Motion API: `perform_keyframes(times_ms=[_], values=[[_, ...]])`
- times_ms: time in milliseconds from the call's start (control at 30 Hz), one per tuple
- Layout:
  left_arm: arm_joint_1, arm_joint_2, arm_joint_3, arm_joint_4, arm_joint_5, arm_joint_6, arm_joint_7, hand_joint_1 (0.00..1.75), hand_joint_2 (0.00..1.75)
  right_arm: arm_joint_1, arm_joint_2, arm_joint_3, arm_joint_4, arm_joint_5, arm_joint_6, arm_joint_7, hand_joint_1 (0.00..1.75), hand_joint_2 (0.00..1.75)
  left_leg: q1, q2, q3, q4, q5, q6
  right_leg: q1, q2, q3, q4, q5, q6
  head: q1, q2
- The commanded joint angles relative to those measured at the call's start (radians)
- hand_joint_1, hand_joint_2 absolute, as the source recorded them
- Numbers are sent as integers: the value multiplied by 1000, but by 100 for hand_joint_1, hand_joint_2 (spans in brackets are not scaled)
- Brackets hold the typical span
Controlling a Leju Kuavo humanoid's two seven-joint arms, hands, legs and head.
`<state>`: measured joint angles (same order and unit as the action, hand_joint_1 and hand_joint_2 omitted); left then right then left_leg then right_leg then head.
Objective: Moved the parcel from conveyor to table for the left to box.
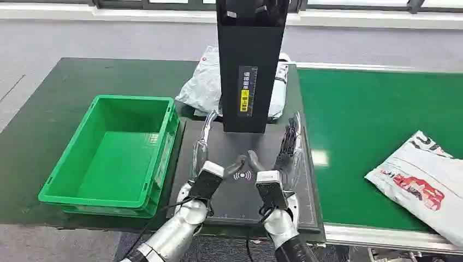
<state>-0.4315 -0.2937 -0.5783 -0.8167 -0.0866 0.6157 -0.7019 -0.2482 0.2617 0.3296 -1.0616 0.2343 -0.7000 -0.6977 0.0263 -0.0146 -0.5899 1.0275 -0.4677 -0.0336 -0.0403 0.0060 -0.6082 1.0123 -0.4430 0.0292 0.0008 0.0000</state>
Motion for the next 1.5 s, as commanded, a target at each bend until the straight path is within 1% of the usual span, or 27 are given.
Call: perform_keyframes(times_ms=[33,67,100,167,233,267,333,367,400,467,500,533,567,667,700,833,867,933,967,1000,1100,1200,1267,1300,1333,1400,1500], values=[[-71,2,8,103,-13,3,4,0,175,-68,-5,-226,120,174,2,0,0,175,-1,-1,2,-2,1,2,0,-3,3,-2,1,-3,0,0],[-71,2,8,101,-15,3,4,0,175,-67,1,-268,117,208,2,0,0,175,0,-1,2,-3,2,3,1,-3,4,-3,1,-4,0,0],[-74,1,9,104,-17,5,4,0,175,-72,19,-377,128,311,2,0,0,175,-1,-1,2,-1,1,2,0,-2,2,-1,0,-2,0,0],[-85,-8,16,112,-9,1,4,0,175,-94,9,-516,160,406,2,0,0,175,0,-1,2,-3,1,3,1,-3,4,-3,1,-4,0,0],[-96,-20,27,120,2,-10,4,0,175,-109,-17,-569,180,410,2,0,0,175,0,-2,1,-1,1,3,1,-4,3,-2,1,-3,0,0],[-102,-26,38,122,12,-26,4,0,175,-123,-19,-642,202,458,2,0,0,175,0,-2,2,-2,1,3,1,-4,4,-3,1,-3,0,0],[-116,-48,79,140,42,-69,4,0,175,-128,-38,-718,197,479,2,0,0,175,0,-3,1,-1,1,3,1,-5,3,-2,1,-3,0,0],[-123,-55,89,142,83,-98,4,0,175,-141,-38,-829,202,540,2,0,0,175,0,-4,1,-2,2,4,1,-6,4,-3,1,-3,0,0],[-137,-55,55,149,125,-101,4,0,175,-157,-51,-925,215,568,2,0,0,175,-1,-3,0,0,1,3,0,-5,3,-2,1,-3,0,0],[-144,-55,32,154,146,-89,4,0,175,-166,-74,-918,236,552,2,0,0,175,-1,-7,1,-1,3,4,0,-9,5,-3,1,-3,0,0],[-147,-55,16,153,162,-78,4,0,175,-170,-80,-931,242,560,2,0,0,175,-1,-5,0,0,1,2,0,-6,3,-1,0,-2,0,0],[-149,-55,-10,147,173,-70,4,0,175,-179,-62,-986,228,605,2,0,0,175,-1,-3,1,0,1,3,0,-5,3,-2,1,-2,0,0],[-152,-55,-45,134,136,-65,4,0,175,-193,-30,-1106,189,690,2,0,0,175,-1,-4,1,-1,2,4,0,-6,4,-3,1,-3,0,0],[-168,-55,-101,146,170,-62,4,0,175,-190,3,-1244,100,799,2,0,0,175,-1,-3,-1,1,0,2,-1,-3,1,0,1,-1,0,0],[-179,-55,-115,162,197,-64,4,0,175,-177,8,-1275,66,824,2,0,0,175,-1,-4,-1,1,1,2,0,-6,2,0,0,-2,0,0],[-185,-55,-111,167,198,-67,4,0,175,-164,-1,-1262,67,805,2,0,0,175,-1,-5,1,-1,1,3,0,-7,4,-2,0,-3,0,0],[-185,-55,-111,167,198,-67,4,0,175,-164,-1,-1262,67,805,2,0,0,175,-1,-3,0,0,0,2,0,-4,2,-1,1,-2,0,0],[-187,-55,-95,172,177,-66,4,0,175,-173,-5,-1291,92,847,2,0,0,175,-1,-2,1,0,0,3,0,-3,2,-1,1,-2,0,0],[-192,-55,-77,179,164,-70,4,0,175,-176,-12,-1305,102,867,2,0,0,175,-1,-1,2,-1,0,3,0,-2,3,-2,1,-3,0,0],[-198,-55,-34,182,134,-72,4,0,175,-188,-34,-1317,167,896,2,0,0,175,-1,-1,0,1,0,2,0,-2,1,-1,1,-2,0,0],[-208,-40,46,183,55,-56,4,0,175,-217,-47,-1338,221,992,2,13,0,175,0,0,2,-1,1,2,1,-2,2,-2,2,-3,0,0],[-190,-10,64,140,11,-26,4,0,175,-246,-50,-1295,256,1160,2,168,0,175,-1,3,0,0,0,2,0,2,1,-1,2,-2,0,0],[-181,-8,81,132,11,-19,4,0,175,-267,-63,-1229,285,1212,2,290,0,175,-1,6,1,0,0,2,0,5,0,-1,3,-2,0,0],[-176,-9,96,131,19,-25,4,0,175,-269,-79,-1179,314,1254,2,372,0,175,-1,8,2,-1,0,3,0,6,0,-2,4,-4,0,0],[-169,-8,111,130,21,-34,4,0,175,-269,-107,-1111,357,1295,2,478,0,175,0,5,1,0,0,2,0,4,0,-1,3,-2,0,0],[-146,-6,131,114,14,-37,4,0,175,-259,-160,-1000,445,1325,2,631,0,175,-1,8,3,-2,1,3,1,5,1,-3,4,-4,0,0],[-129,-1,127,104,-2,-24,4,0,175,-245,-210,-918,506,1316,2,721,0,175,-1,3,1,-1,1,2,0,2,2,-2,3,-1,0,0]])
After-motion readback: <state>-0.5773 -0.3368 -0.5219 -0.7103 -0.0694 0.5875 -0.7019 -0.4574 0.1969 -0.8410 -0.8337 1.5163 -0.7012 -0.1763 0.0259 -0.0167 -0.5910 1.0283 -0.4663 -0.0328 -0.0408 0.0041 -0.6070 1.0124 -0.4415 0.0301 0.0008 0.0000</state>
